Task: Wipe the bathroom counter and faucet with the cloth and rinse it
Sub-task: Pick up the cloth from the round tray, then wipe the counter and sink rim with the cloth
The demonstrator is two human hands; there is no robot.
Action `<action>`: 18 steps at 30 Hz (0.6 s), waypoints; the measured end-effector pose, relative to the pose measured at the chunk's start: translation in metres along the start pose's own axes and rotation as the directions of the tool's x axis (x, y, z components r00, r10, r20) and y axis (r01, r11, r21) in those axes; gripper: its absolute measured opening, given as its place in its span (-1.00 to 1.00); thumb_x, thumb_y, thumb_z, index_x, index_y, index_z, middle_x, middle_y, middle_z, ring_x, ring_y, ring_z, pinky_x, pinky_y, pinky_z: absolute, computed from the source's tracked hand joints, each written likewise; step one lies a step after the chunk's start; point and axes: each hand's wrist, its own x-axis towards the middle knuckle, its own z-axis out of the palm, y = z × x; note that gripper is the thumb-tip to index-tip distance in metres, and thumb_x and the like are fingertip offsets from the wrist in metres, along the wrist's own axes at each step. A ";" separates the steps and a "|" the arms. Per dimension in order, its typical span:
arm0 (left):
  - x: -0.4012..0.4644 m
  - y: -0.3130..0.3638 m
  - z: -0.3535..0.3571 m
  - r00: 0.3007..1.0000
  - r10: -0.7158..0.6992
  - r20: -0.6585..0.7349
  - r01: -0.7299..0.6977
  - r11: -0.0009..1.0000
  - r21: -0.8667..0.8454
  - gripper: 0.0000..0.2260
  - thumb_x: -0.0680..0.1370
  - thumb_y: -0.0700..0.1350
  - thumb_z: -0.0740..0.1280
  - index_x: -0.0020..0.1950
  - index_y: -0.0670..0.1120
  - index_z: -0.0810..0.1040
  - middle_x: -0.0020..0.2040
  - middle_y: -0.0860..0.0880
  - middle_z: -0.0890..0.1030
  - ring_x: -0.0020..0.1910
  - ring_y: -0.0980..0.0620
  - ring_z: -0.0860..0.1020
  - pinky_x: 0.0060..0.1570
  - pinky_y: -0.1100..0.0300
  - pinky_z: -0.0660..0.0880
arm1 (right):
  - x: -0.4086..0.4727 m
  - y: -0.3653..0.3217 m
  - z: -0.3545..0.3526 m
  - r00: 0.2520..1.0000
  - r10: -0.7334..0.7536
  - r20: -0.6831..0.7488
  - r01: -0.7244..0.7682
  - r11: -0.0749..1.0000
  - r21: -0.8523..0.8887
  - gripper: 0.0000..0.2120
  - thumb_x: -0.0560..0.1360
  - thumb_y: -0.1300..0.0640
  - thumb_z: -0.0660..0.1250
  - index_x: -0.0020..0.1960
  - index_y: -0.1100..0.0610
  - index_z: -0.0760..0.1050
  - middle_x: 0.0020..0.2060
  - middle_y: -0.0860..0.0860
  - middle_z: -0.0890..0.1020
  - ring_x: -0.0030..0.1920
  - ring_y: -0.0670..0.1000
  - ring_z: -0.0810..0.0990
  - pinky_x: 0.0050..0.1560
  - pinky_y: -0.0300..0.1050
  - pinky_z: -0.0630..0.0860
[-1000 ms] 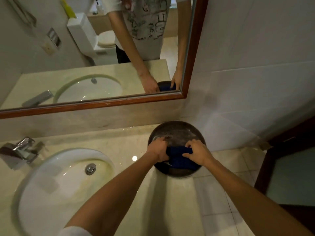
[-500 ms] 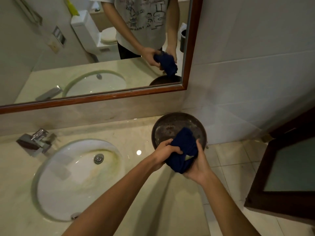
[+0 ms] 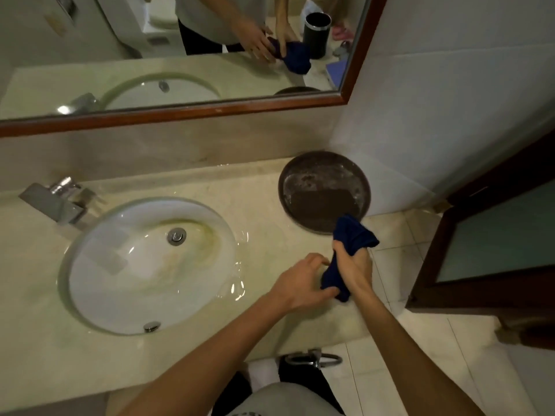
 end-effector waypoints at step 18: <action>-0.193 -0.280 -0.075 0.747 -0.316 -0.586 0.441 0.894 0.080 -0.58 0.67 0.09 0.03 0.25 -0.13 0.54 0.28 -0.14 0.49 0.15 -0.21 0.52 0.14 -0.12 0.46 | -0.008 0.066 0.047 0.915 -0.369 -0.163 0.208 0.778 -0.593 -0.42 0.67 -0.15 0.21 0.45 0.30 0.34 0.33 0.25 0.46 0.27 0.30 0.49 0.32 0.15 0.45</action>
